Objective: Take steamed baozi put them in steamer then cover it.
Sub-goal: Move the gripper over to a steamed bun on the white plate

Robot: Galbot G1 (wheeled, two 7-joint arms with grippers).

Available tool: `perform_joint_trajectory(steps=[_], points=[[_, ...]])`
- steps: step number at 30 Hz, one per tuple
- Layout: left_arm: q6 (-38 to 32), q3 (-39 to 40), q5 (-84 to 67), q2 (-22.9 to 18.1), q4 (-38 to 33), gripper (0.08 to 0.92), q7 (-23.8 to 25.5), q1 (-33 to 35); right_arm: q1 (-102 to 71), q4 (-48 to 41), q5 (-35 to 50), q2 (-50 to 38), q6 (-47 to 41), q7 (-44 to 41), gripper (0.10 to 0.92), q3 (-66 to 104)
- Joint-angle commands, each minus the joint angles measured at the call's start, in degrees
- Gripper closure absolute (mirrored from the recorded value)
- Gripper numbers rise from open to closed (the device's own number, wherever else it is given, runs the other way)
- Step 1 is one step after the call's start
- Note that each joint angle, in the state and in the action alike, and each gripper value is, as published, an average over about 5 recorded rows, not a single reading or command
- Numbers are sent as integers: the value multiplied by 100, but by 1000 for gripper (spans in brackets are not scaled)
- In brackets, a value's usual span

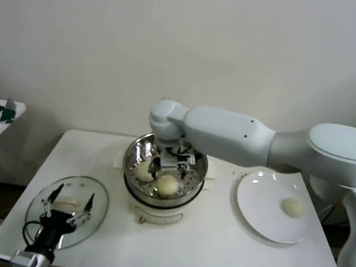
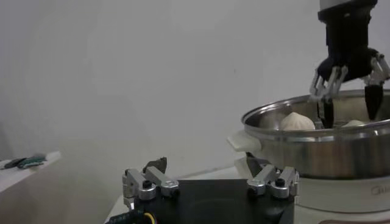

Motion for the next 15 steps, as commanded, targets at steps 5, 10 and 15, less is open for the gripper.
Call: perform_joint_trajectory(steps=[5,10,15], points=[[-23,1,-64,82,-19,177,-1,-15,1207,118,1382,-1427,-1814,850,203,-501],[0,34,-106,100,-43,177,-2,-82,1705,503,2270,-2425,-3546,1559,203,-1259],[-5,60,-139,120,-26,177,1,-114,1765,1005,2761,-3487,-4873,1485,203,-1445]])
